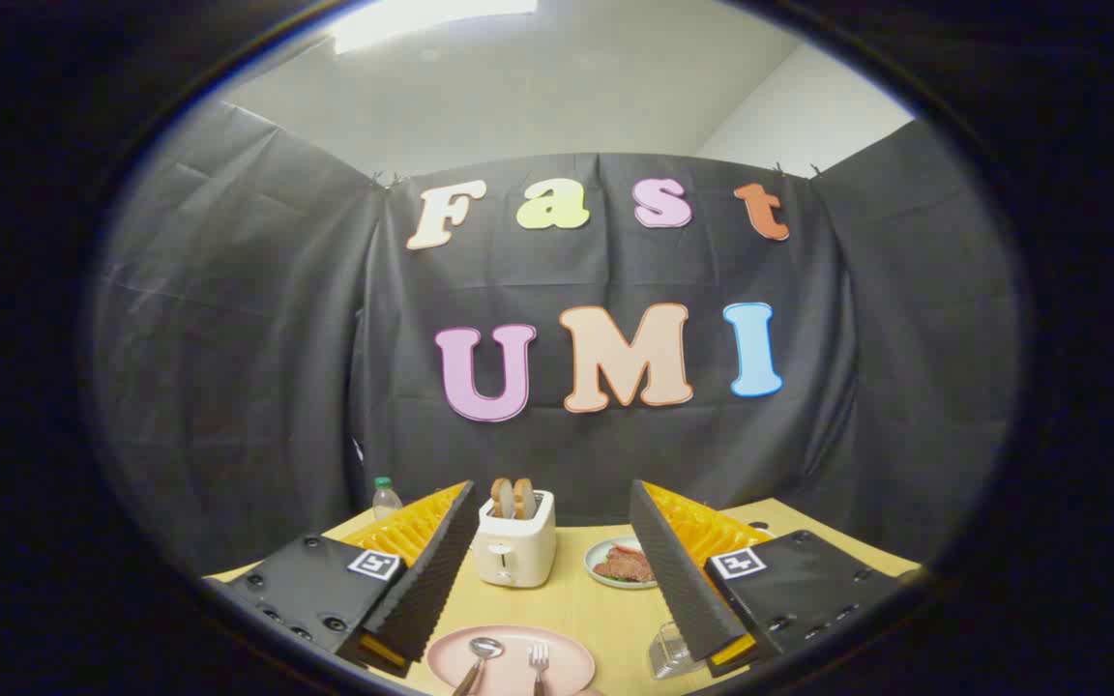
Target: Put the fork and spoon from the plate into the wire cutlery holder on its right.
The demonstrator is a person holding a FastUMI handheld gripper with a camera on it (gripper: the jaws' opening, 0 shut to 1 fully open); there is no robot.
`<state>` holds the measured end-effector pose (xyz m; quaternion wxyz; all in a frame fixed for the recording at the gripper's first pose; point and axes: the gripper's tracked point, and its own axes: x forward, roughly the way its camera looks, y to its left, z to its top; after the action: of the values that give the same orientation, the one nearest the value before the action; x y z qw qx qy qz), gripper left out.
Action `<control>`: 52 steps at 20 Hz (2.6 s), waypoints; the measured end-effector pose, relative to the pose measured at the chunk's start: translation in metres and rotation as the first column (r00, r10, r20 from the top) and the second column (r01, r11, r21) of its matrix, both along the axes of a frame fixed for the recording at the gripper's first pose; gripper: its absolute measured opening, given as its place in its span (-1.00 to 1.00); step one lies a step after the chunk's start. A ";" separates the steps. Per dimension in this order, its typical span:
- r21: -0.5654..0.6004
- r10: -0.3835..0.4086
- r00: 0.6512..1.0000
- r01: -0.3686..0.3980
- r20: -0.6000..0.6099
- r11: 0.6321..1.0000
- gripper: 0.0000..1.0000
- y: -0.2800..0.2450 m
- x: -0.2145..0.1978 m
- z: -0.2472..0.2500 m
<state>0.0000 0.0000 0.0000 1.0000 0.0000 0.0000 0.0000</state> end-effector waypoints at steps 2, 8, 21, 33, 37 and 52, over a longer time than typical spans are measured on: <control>-0.005 -0.001 1.000 0.001 0.000 1.000 0.99 0.001 0.003 0.000; -0.005 0.015 1.000 -0.015 -0.013 1.000 0.99 0.004 0.007 -0.004; -0.029 0.034 0.995 -0.037 -0.089 0.999 0.99 0.005 0.015 -0.030; -0.086 0.092 0.924 -0.133 -0.371 0.987 1.00 0.020 0.015 -0.148; -0.102 0.091 0.890 -0.151 -0.447 0.983 1.00 0.018 0.013 -0.186; -0.105 0.059 0.673 -0.200 -0.737 0.974 1.00 0.004 -0.027 -0.325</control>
<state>-0.0271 0.0042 -0.3255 0.9104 -0.0888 0.3977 0.0711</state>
